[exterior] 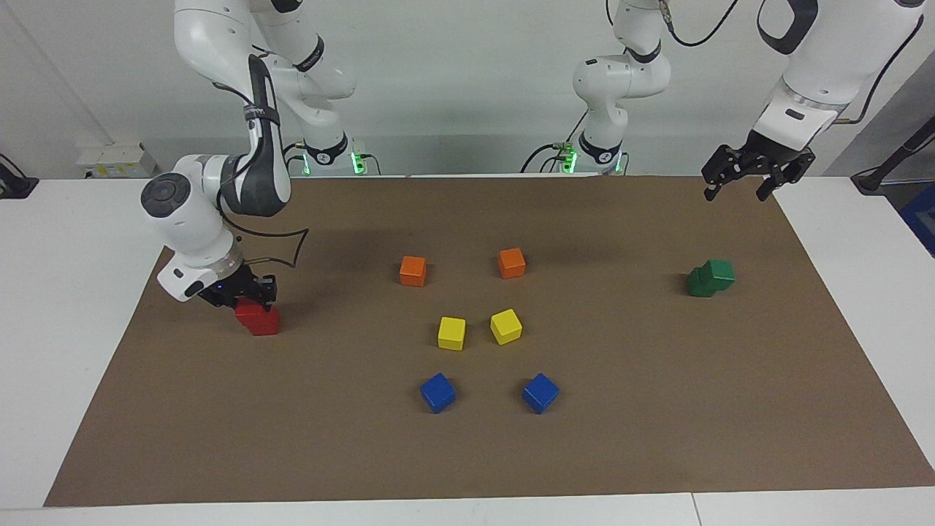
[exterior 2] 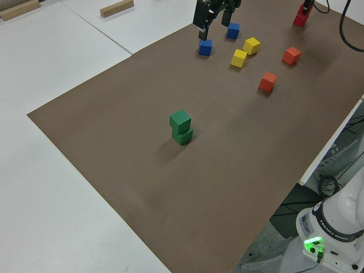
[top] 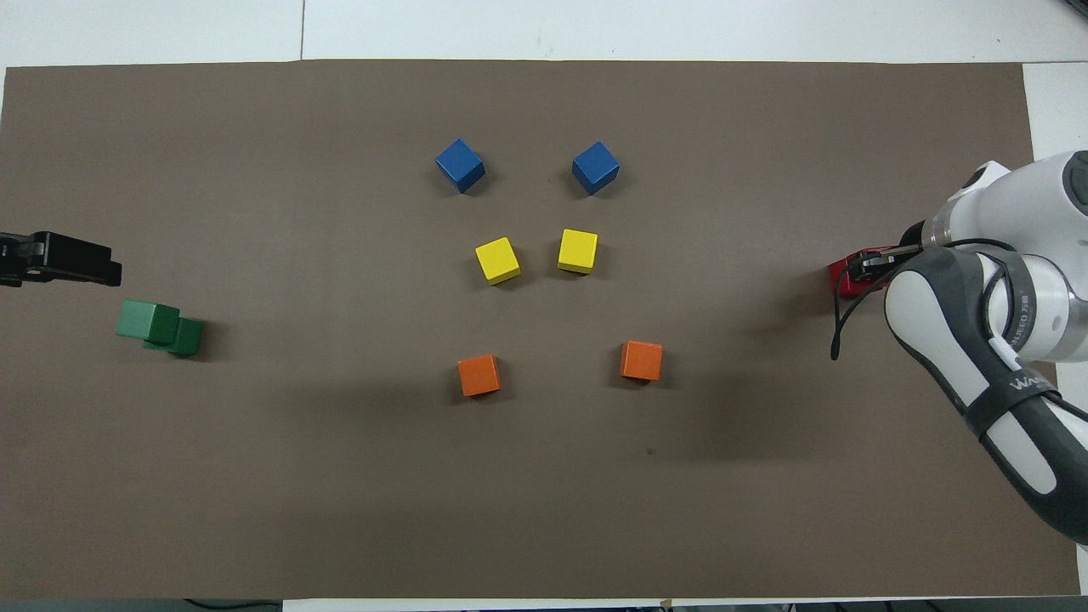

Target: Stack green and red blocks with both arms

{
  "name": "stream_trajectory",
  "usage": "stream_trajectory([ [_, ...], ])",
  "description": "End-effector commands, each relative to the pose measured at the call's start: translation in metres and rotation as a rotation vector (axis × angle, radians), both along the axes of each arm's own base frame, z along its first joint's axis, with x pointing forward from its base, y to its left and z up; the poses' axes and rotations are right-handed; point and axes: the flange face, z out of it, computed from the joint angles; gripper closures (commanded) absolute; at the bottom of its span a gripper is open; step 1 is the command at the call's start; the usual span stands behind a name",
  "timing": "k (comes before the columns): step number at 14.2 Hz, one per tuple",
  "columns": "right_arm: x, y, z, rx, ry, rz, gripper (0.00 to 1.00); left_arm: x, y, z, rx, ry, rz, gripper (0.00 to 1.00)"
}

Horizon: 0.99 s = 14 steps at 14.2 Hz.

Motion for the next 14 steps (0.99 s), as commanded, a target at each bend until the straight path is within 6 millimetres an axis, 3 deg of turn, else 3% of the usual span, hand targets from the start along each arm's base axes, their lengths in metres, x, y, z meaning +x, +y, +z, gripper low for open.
stream_trajectory([
  [1, -0.001, 0.0003, -0.0014, 0.005, -0.015, 0.024, 1.0, 0.0066, -0.0007, 0.0038, 0.006, -0.023, 0.013, 0.0],
  [4, -0.0011, 0.0012, -0.0015, 0.005, -0.013, 0.021, 1.0, 0.0085, -0.0003, 0.0043, 0.01, -0.035, 0.013, 0.0],
  [7, -0.0006, 0.0012, -0.0007, 0.005, -0.016, 0.02, 0.83, 0.0083, 0.0, 0.0047, 0.013, -0.034, 0.013, 0.0],
  [11, -0.001, 0.0012, -0.0014, 0.005, -0.015, 0.015, 0.37, 0.0081, 0.0029, 0.0066, 0.04, -0.036, 0.012, 0.0],
  [13, -0.001, 0.0012, -0.0014, 0.005, -0.015, 0.014, 0.09, 0.0086, 0.0031, 0.0058, 0.042, -0.035, 0.012, 0.0],
  [14, -0.0011, 0.0012, -0.0015, 0.005, -0.013, 0.014, 0.0, 0.0084, 0.0022, 0.0057, 0.042, -0.033, 0.011, 0.0],
])
